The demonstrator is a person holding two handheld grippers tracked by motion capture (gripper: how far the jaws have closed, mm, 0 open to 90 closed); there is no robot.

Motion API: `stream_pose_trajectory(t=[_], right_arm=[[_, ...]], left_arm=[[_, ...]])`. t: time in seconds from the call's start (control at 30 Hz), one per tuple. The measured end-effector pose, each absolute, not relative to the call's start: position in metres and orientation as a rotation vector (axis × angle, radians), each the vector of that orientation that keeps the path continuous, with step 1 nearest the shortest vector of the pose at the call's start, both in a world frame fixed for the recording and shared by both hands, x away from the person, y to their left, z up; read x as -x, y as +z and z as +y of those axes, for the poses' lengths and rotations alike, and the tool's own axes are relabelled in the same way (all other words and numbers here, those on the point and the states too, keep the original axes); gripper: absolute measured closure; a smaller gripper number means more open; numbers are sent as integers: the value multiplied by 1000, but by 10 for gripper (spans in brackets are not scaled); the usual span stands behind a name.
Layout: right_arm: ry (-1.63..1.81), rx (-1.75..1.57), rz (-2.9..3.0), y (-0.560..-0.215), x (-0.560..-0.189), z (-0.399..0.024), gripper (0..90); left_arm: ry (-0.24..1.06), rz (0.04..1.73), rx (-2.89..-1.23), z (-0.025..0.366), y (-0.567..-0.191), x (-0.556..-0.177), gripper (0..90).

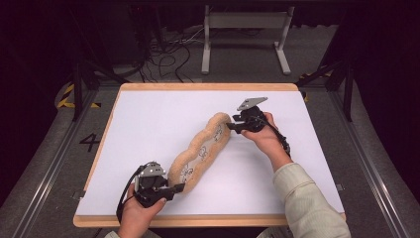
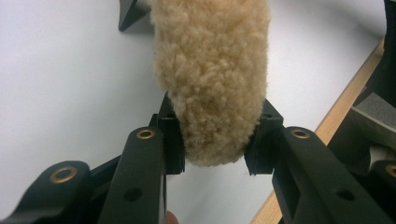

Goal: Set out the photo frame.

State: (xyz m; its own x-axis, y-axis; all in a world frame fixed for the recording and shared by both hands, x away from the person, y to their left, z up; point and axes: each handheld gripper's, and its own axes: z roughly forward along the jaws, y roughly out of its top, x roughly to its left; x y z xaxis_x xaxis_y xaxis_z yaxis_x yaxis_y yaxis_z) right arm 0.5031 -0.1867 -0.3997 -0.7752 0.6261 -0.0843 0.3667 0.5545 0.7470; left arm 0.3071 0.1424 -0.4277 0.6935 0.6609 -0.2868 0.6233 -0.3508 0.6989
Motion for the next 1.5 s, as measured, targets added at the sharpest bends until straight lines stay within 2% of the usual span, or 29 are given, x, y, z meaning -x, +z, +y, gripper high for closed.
stream_pose_trajectory(t=[0.43, 0.63, 0.77, 1.03, 1.5], right_arm=[[1021, -681, 2558, -398, -519, -176, 568], [1018, -652, 2585, -401, -520, -178, 683], [999, -656, 2579, -398, -519, -179, 700], [997, -674, 2545, -383, -504, -194, 712], [1028, -761, 2455, -358, -457, -238, 703]], left_arm=[[57, 966, -2073, 143, -428, -309, 655], [57, 967, -2076, 142, -427, -308, 658], [55, 969, -2081, 142, -426, -309, 665], [115, 927, -2069, 146, -416, -313, 673], [244, 904, -2035, 150, -401, -332, 667]])
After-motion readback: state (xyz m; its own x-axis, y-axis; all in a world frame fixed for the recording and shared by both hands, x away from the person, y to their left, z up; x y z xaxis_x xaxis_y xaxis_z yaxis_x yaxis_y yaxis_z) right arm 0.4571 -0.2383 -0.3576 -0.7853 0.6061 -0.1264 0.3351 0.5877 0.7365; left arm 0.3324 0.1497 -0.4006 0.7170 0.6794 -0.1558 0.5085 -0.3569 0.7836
